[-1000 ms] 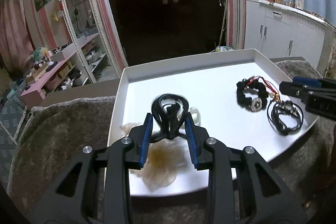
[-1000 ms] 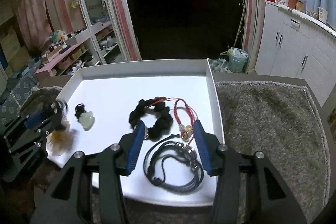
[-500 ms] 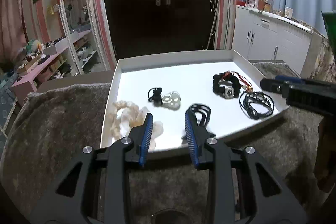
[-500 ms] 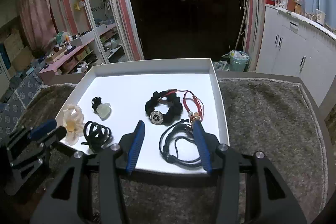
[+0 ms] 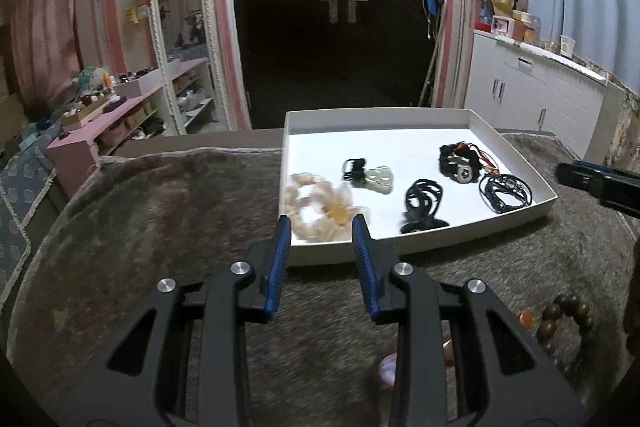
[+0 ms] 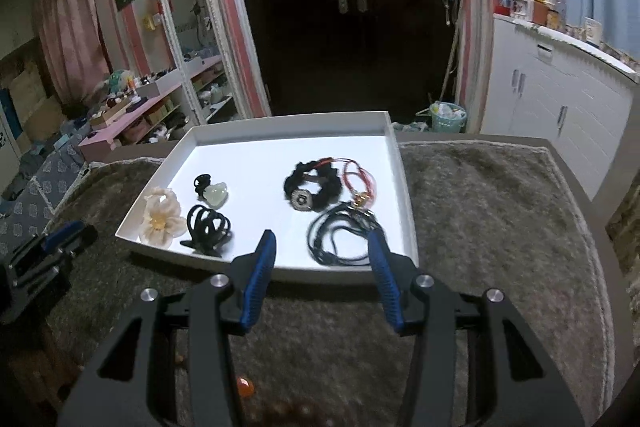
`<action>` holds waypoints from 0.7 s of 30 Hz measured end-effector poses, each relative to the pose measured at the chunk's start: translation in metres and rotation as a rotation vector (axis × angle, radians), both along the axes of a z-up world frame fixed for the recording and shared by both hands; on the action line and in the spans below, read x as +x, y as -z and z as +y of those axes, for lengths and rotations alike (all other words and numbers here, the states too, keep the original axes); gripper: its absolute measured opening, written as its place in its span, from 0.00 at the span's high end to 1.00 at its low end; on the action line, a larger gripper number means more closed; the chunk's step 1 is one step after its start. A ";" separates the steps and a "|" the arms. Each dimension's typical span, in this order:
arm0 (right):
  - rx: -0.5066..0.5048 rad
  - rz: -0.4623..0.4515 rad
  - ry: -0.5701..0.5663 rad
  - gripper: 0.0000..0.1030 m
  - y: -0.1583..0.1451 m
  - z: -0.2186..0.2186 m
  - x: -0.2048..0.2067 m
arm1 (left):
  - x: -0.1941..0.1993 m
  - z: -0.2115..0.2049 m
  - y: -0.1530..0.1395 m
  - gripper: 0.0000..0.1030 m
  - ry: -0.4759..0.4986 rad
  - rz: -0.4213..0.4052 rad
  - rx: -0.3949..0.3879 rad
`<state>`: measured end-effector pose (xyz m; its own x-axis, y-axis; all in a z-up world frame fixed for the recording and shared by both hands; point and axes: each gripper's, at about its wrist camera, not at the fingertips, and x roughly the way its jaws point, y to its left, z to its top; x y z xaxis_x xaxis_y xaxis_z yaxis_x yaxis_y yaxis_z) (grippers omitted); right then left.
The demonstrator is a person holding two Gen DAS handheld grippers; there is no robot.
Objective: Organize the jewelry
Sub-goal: 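Withdraw both tools from the tray back over the remaining jewelry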
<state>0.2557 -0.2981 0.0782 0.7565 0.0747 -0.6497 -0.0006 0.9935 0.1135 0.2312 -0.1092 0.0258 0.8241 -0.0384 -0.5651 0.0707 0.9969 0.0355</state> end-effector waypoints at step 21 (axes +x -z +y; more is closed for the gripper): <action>-0.014 -0.019 0.041 0.49 0.009 -0.016 -0.130 | -0.102 0.067 -0.004 0.35 -0.068 -0.066 0.000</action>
<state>0.1256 -0.3143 0.0693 0.7708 0.0346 -0.6361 0.0383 0.9942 0.1004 0.1288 -0.0418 0.0296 0.8605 0.0191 -0.5091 0.0002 0.9993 0.0379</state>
